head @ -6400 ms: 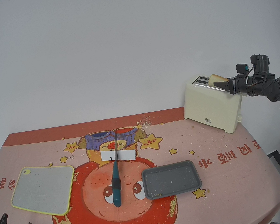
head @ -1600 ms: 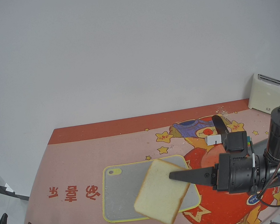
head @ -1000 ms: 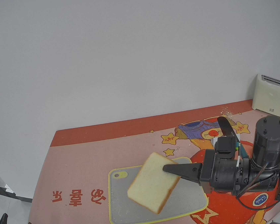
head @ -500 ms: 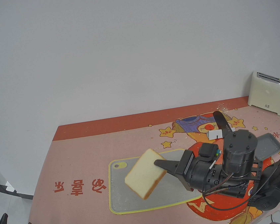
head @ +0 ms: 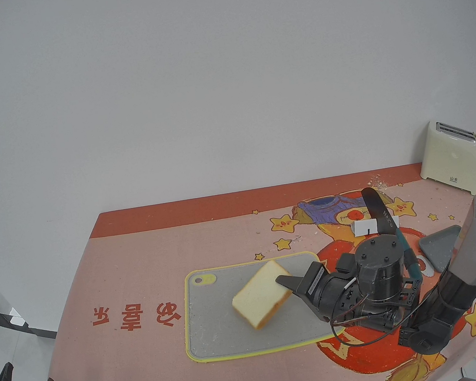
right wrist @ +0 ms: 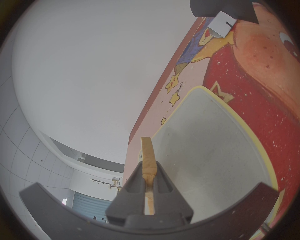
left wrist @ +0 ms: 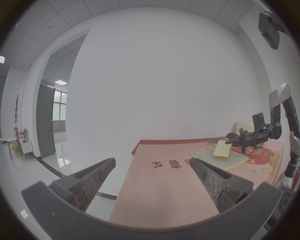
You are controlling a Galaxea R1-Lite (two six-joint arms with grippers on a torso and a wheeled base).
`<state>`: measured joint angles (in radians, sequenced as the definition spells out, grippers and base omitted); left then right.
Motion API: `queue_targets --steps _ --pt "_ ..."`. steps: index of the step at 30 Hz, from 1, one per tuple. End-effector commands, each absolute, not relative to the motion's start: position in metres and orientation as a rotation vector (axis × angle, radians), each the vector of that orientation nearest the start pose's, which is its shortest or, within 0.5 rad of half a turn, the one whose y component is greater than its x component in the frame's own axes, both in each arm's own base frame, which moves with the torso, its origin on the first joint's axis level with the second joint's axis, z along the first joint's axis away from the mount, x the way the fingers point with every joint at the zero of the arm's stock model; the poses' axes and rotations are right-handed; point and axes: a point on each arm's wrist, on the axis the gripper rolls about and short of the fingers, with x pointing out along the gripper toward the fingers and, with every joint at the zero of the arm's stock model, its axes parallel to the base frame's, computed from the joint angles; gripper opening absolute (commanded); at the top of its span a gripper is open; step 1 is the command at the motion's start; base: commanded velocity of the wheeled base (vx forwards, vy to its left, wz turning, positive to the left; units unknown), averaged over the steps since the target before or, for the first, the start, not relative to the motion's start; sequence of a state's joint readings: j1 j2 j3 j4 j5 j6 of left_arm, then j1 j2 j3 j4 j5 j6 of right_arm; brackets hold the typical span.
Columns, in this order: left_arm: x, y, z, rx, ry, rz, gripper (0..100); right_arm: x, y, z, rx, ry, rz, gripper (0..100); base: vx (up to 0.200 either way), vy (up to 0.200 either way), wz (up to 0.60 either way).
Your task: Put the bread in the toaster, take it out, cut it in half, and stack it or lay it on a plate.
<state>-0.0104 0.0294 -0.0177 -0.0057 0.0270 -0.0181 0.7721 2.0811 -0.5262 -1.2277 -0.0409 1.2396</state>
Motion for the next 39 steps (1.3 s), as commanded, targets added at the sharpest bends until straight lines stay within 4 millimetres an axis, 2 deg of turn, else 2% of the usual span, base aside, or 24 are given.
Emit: queue_targets --steps 1,10,11,15,25,28,36,39 --pt "-0.021 0.001 0.077 -0.018 0.023 0.017 100 0.23 0.224 0.05 1.028 0.721 0.422 0 0.0 0.0 0.0" --pt "-0.02 0.001 0.077 -0.018 0.024 0.017 100 0.224 0.22 0.051 1.007 0.723 0.417 0 0.0 0.0 0.0" --pt "-0.02 0.001 0.077 -0.018 0.024 0.017 100 0.223 0.219 0.051 1.003 0.726 0.415 100 0.0 0.0 0.0" --pt "-0.021 0.001 0.077 -0.018 0.023 0.017 100 0.219 0.217 0.053 0.956 0.701 0.422 100 0.0 0.0 0.0" --pt "-0.021 0.001 0.077 -0.016 0.023 0.017 100 0.214 0.214 0.062 0.503 0.463 0.404 100 0.0 0.0 0.0" --pt "-0.021 0.001 0.077 -0.016 0.023 0.017 100 0.202 0.219 0.069 0.471 0.462 0.451 100 0.0 0.0 0.0" --pt "-0.021 0.001 0.077 -0.016 0.023 0.017 100 0.184 0.233 0.069 0.405 0.477 0.539 100 0.0 0.0 0.0" --pt "-0.021 0.001 0.077 -0.016 0.023 0.017 100 0.188 0.23 0.065 0.365 0.485 0.515 100 0.0 0.0 0.0"
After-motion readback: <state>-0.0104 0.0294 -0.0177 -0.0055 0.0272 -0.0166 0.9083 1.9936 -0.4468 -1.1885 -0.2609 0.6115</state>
